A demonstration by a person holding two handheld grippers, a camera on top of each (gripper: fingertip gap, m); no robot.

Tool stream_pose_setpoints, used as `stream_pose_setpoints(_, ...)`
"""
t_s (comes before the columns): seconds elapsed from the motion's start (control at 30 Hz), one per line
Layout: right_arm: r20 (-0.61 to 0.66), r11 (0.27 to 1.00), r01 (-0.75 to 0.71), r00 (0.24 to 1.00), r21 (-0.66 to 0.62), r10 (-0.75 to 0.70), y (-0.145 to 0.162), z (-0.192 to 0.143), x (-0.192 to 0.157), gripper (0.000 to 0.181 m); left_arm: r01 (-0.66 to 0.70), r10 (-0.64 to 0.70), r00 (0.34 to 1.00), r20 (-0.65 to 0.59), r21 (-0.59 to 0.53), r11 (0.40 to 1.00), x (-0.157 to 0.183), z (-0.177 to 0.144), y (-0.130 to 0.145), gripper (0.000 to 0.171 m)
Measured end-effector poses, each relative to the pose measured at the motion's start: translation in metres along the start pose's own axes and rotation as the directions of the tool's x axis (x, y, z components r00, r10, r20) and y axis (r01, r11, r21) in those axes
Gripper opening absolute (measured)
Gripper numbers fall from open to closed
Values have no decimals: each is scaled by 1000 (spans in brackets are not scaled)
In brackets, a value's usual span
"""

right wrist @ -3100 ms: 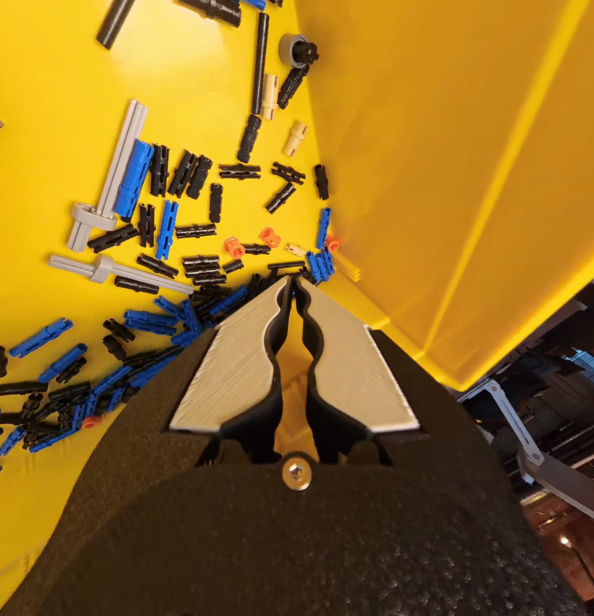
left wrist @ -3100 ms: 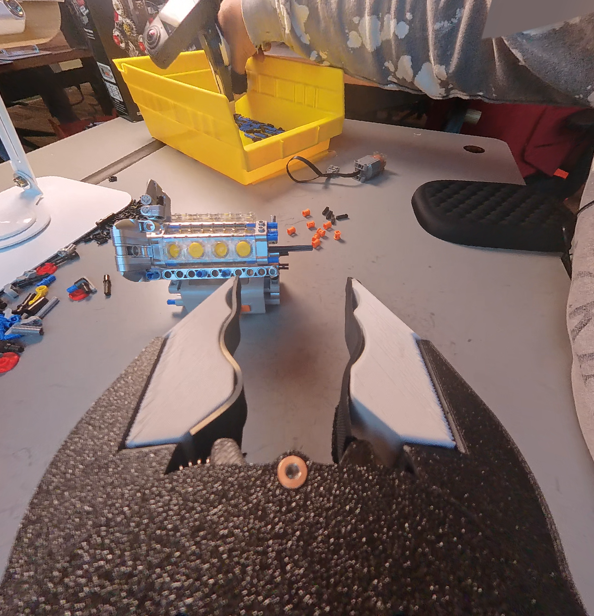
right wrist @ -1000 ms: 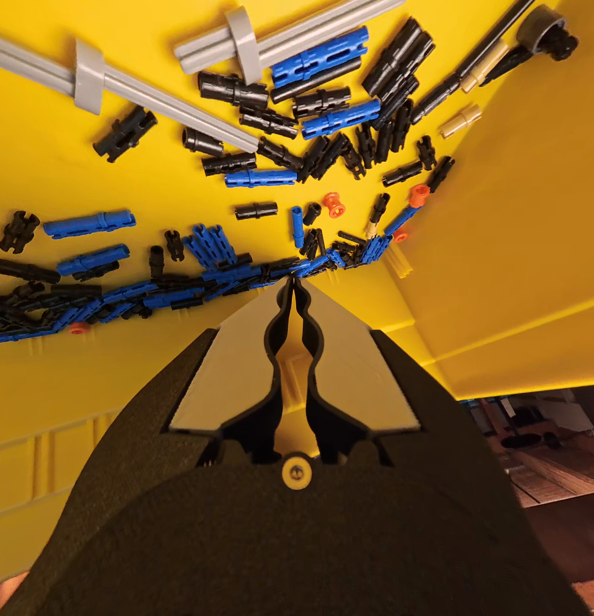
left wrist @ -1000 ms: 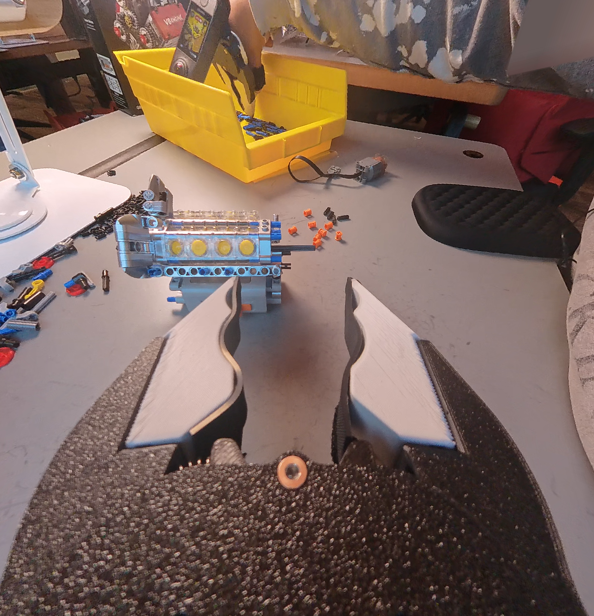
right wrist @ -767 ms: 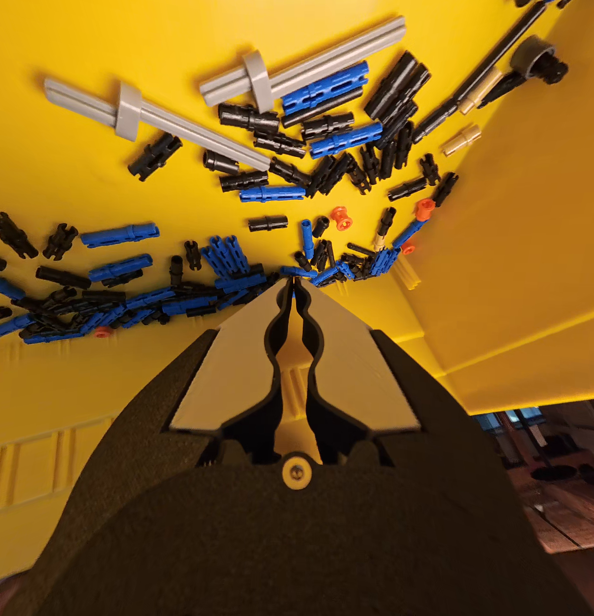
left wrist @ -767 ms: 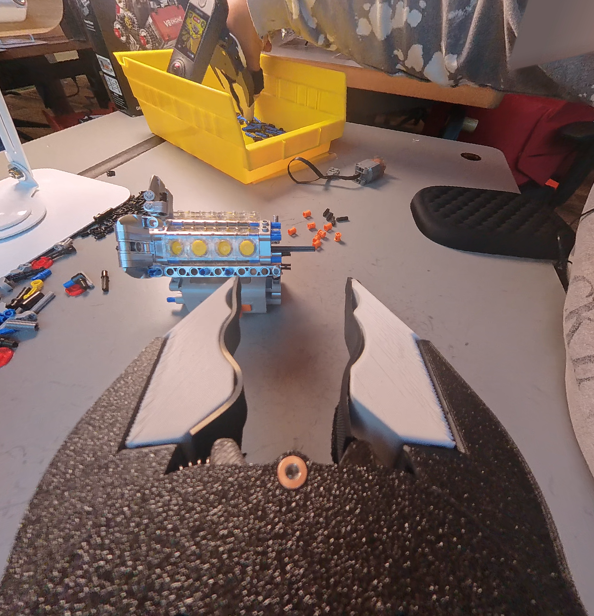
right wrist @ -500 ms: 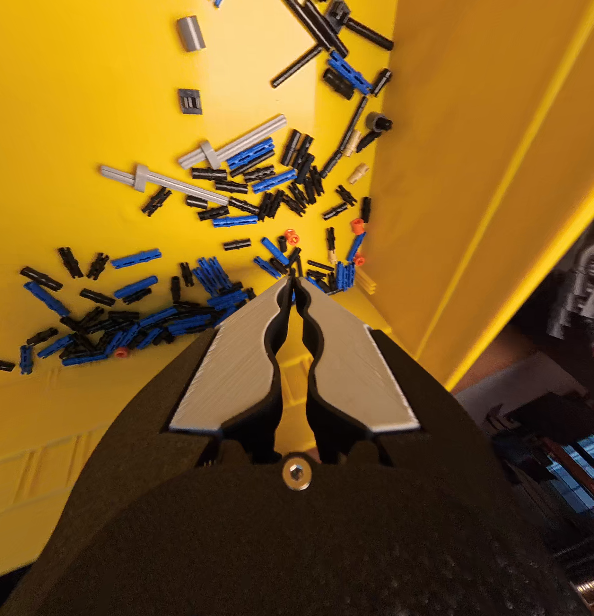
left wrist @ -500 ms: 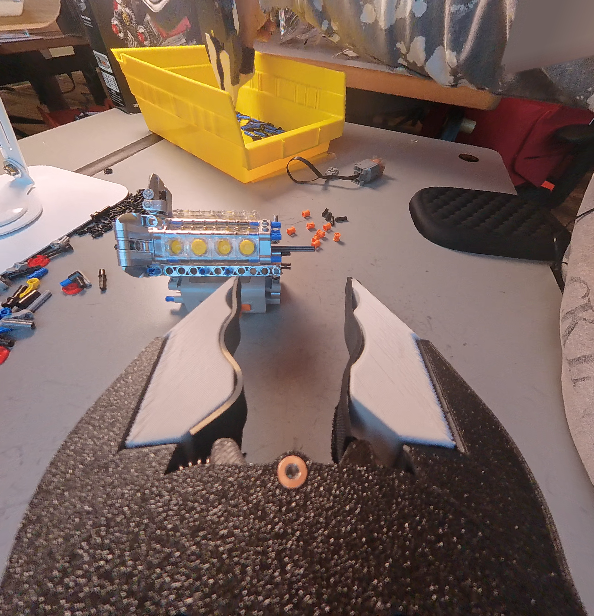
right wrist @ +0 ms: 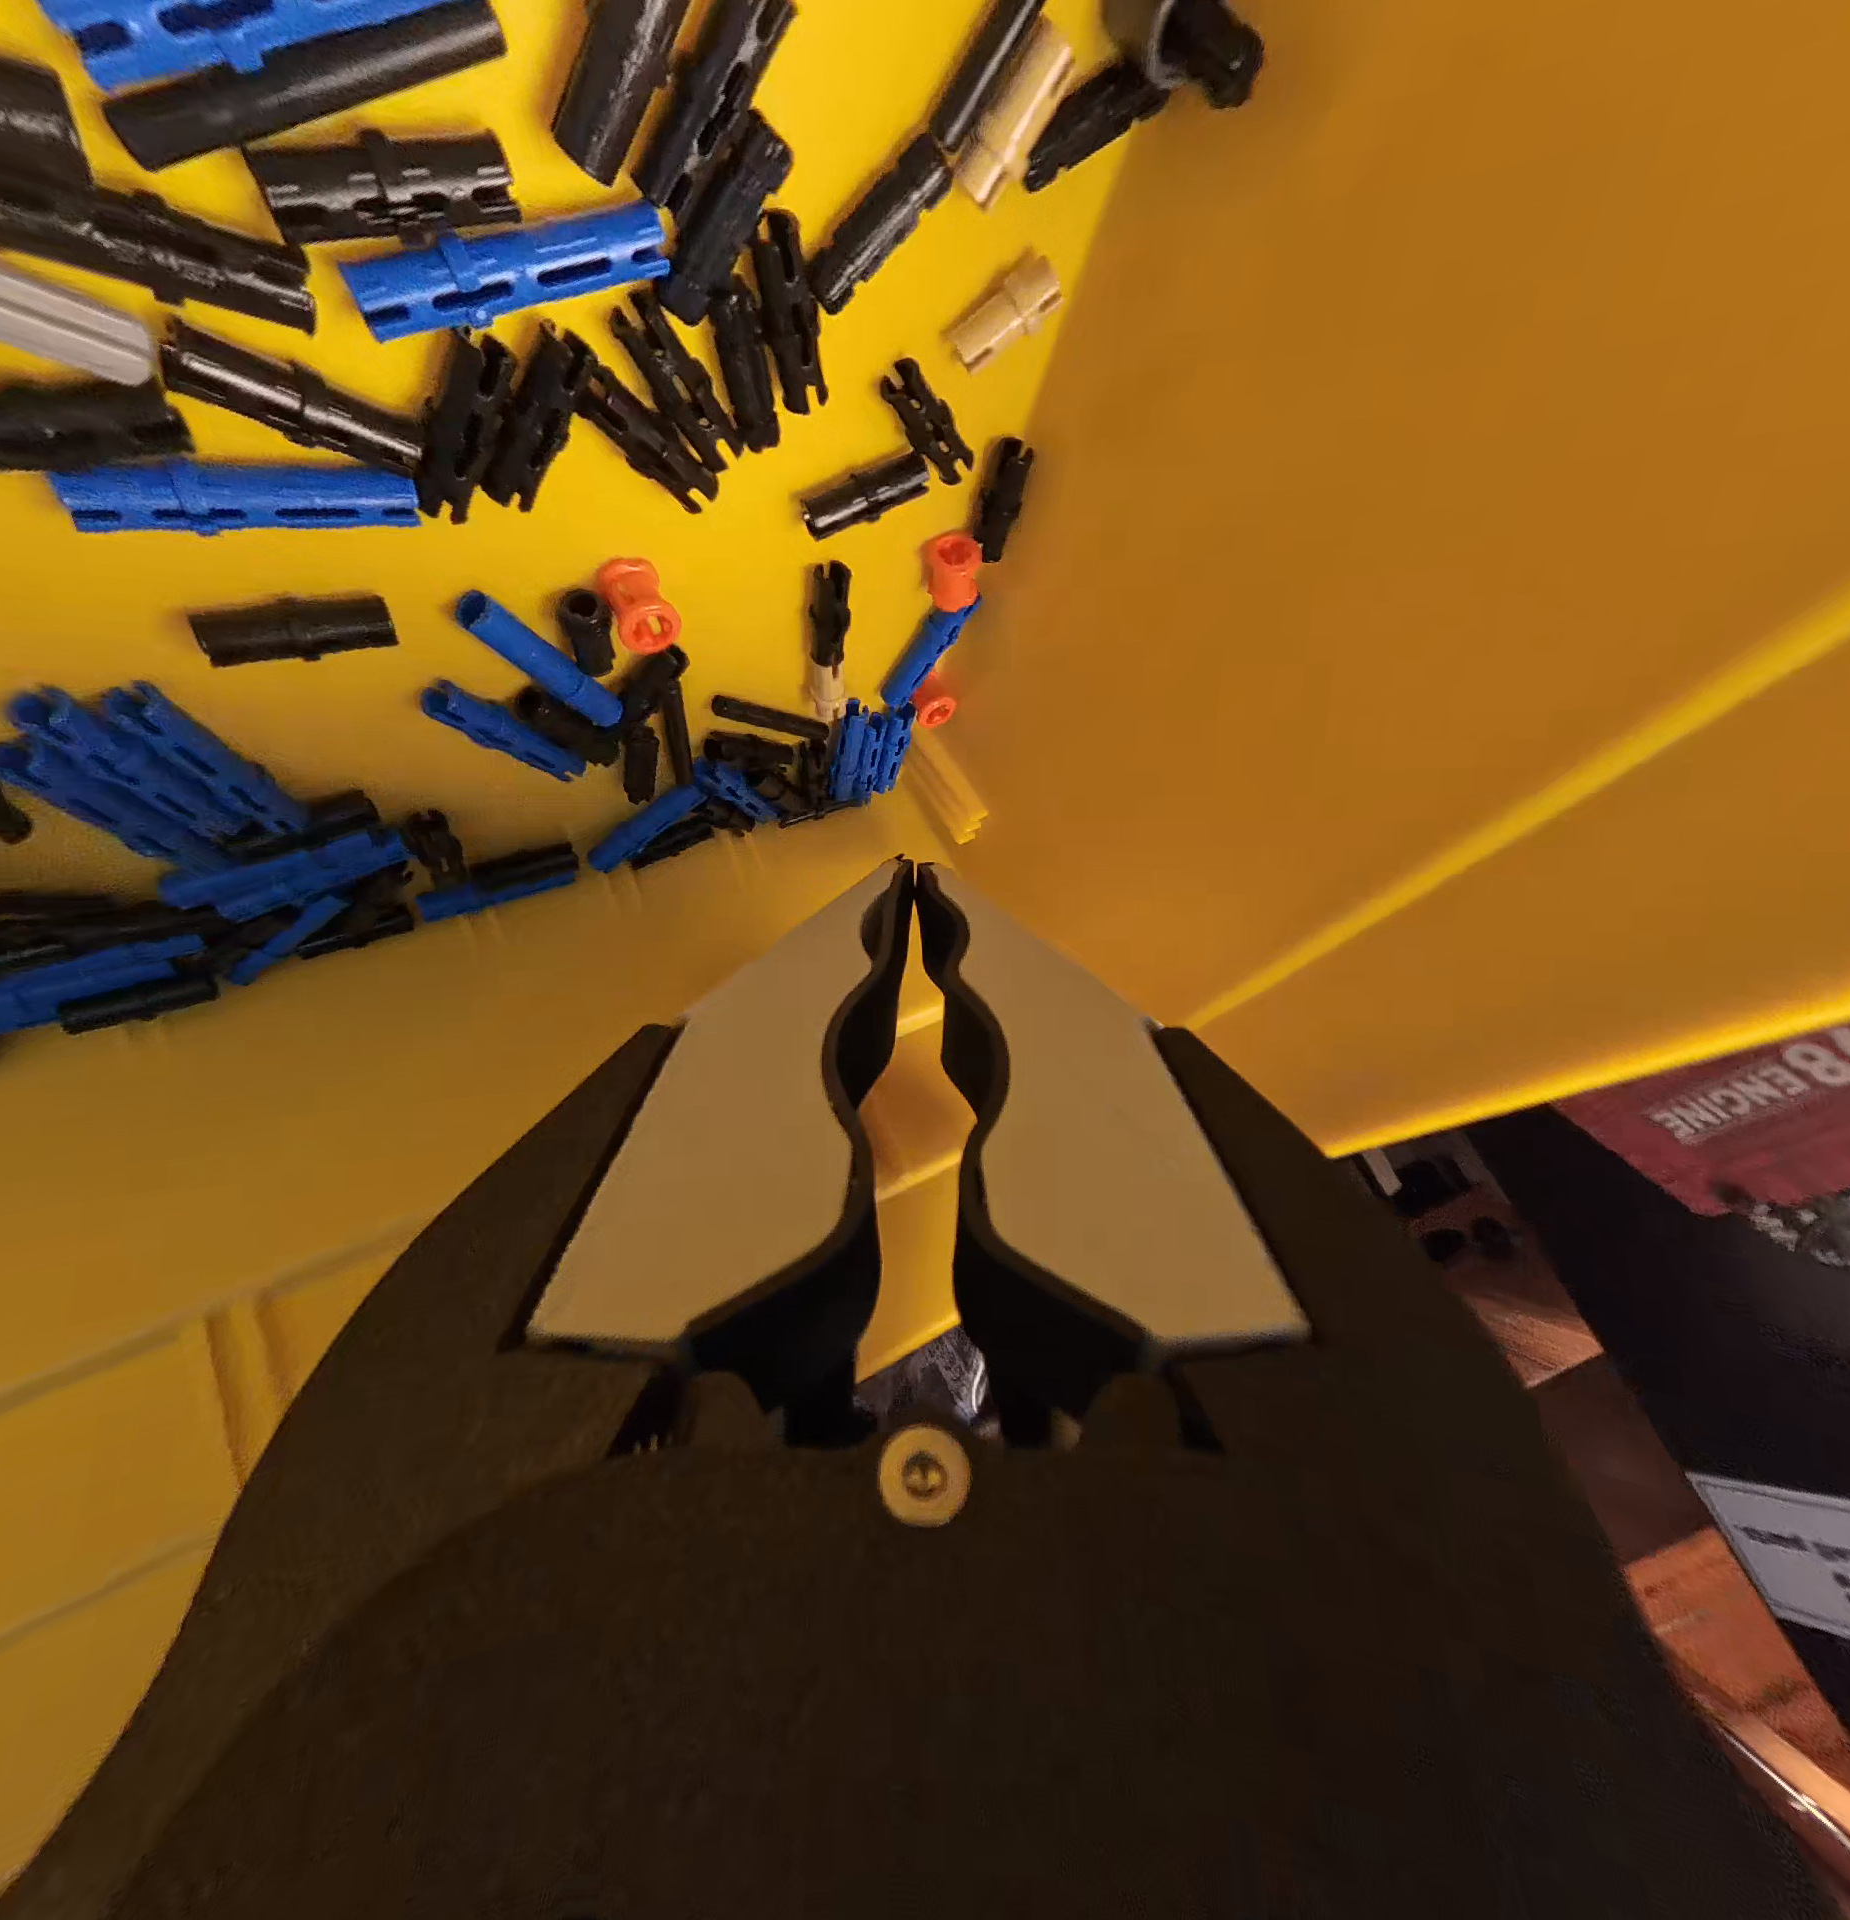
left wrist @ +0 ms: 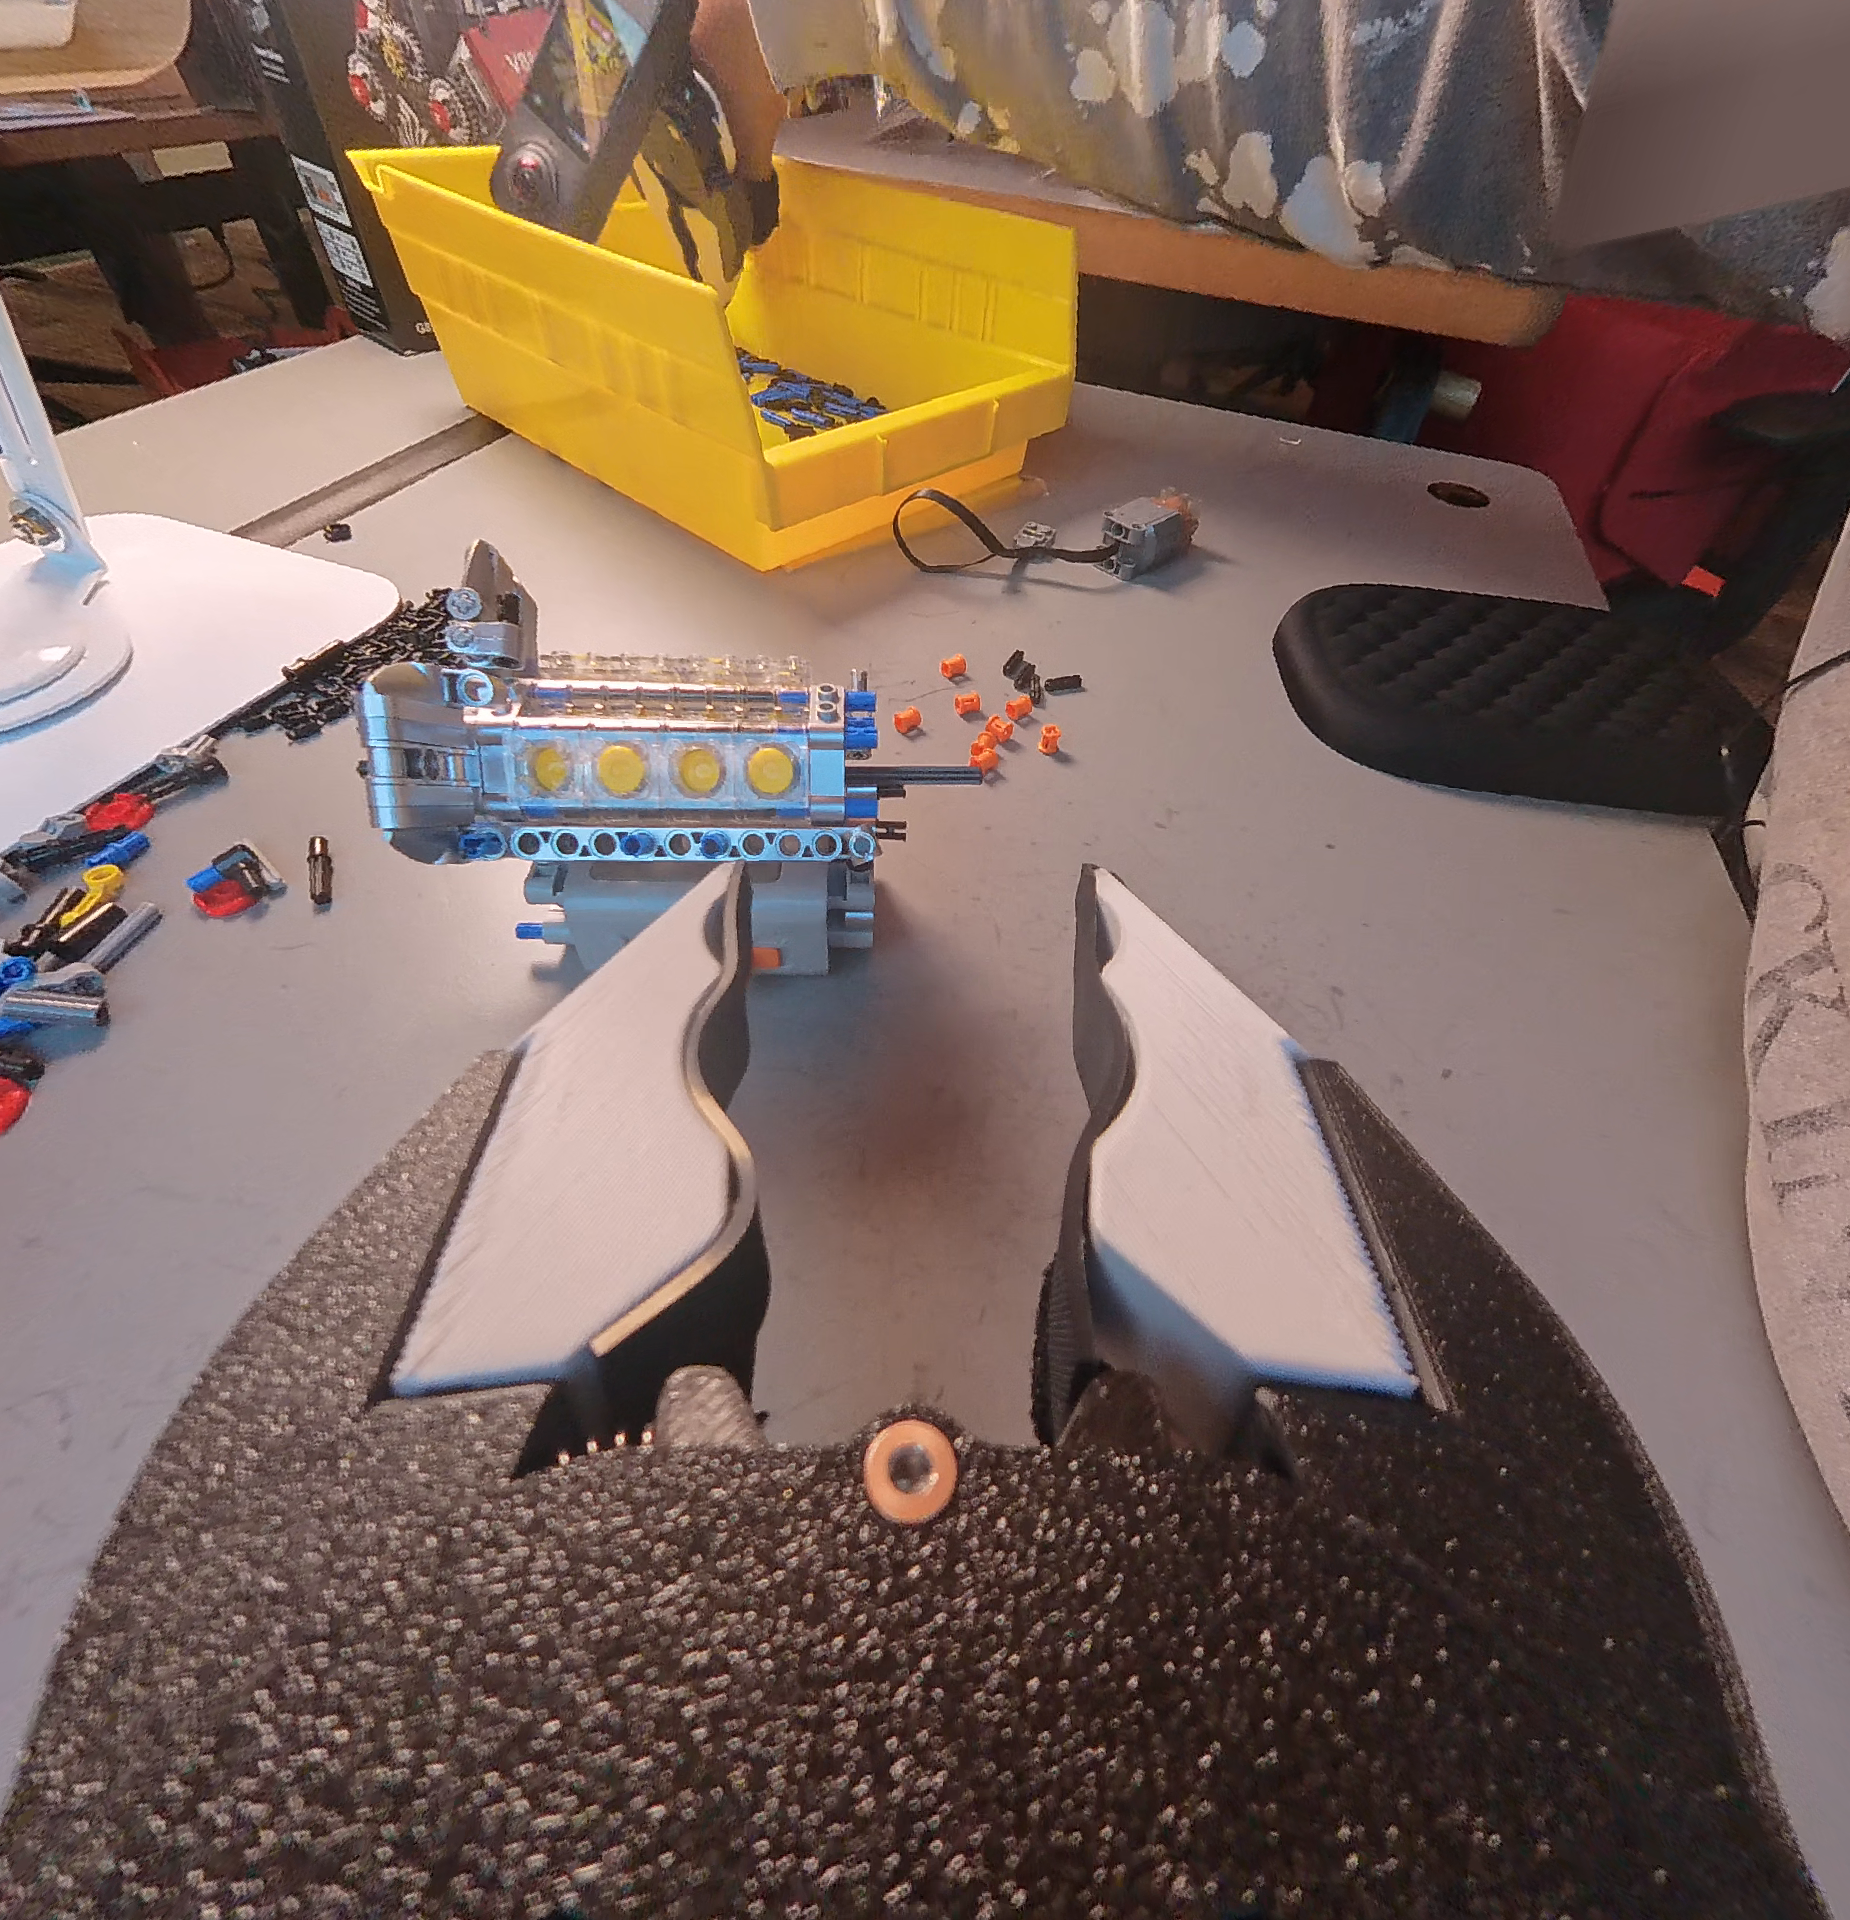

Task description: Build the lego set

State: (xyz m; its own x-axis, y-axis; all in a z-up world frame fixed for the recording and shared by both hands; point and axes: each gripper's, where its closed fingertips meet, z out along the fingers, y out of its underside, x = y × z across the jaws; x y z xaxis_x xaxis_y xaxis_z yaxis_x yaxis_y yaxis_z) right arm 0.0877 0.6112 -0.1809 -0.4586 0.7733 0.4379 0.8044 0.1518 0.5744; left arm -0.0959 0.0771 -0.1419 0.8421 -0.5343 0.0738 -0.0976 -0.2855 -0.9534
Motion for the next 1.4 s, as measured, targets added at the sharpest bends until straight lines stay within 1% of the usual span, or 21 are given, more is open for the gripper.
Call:
stream_pose_setpoints(0.07,0,997,54,999,-61,-54,3,7,-2,0,6,-6,1000,1,5,1000,-1,-1,-1,60)
stream_pose_setpoints(0.17,11,994,83,997,-76,-82,-1,11,-4,0,19,-19,1000,-2,12,1000,-2,-2,-1,60)
stream_pose_setpoints(0.3,45,995,82,996,-53,-80,-5,14,-10,0,31,-31,999,-7,16,999,-3,-2,-2,60)
stream_pose_setpoints(0.37,80,999,47,996,-19,-45,-7,12,-13,0,32,-32,999,-6,17,999,-3,-2,-2,60)
stream_pose_setpoints(0.4,106,1000,19,994,13,-20,-9,10,-15,0,32,-32,999,-6,17,999,-3,-2,-2,60)
stream_pose_setpoints(0.5,236,978,-111,969,179,67,-26,-6,-27,0,31,-31,1000,-7,15,999,-3,-2,-2,60)
stream_pose_setpoints(0.6,317,896,-256,938,362,140,-44,-34,-22,0,29,-29,1000,-8,14,999,-3,-2,-2,60)
stream_pose_setpoints(0.63,332,865,-300,928,403,168,-46,-42,-17,0,29,-29,1000,-8,13,1000,-3,-2,-2,60)
stream_pose_setpoints(0.7,357,815,-380,905,436,231,-42,-52,-6,0,28,-28,1000,-8,11,1000,-3,-1,-2,60)
stream_pose_setpoints(0.77,384,785,-457,872,420,302,-35,-54,0,1,26,-25,1000,-7,10,1000,-2,-1,-1,60)
stream_pose_setpoints(0.9,498,694,-640,742,329,448,-28,-52,0,4,24,-24,1000,-7,8,1000,-2,-1,-1,60)
stream_pose_setpoints(0.97,532,658,-697,686,285,497,-28,-48,-3,5,23,-23,1000,-7,5,1000,-2,-1,-1,60)
stream_pose_setpoints(1.0,534,650,-708,675,275,509,-29,-46,-4,5,22,-22,1000,-7,5,1000,-2,-1,-1,60)
stream_pose_setpoints(1.17,494,673,-704,678,224,545,-29,-30,-10,8,26,-26,1000,-7,6,1000,-2,-1,-1,60)
stream_pose_setpoints(1.3,495,689,-690,688,221,531,-38,-29,-15,8,30,-30,1000,-7,7,1000,-3,-1,-1,60)
stream_pose_setpoints(1.4,454,745,-632,740,213,497,-35,-30,-19,8,35,-35,999,-8,8,999,-3,-1,-1,60)
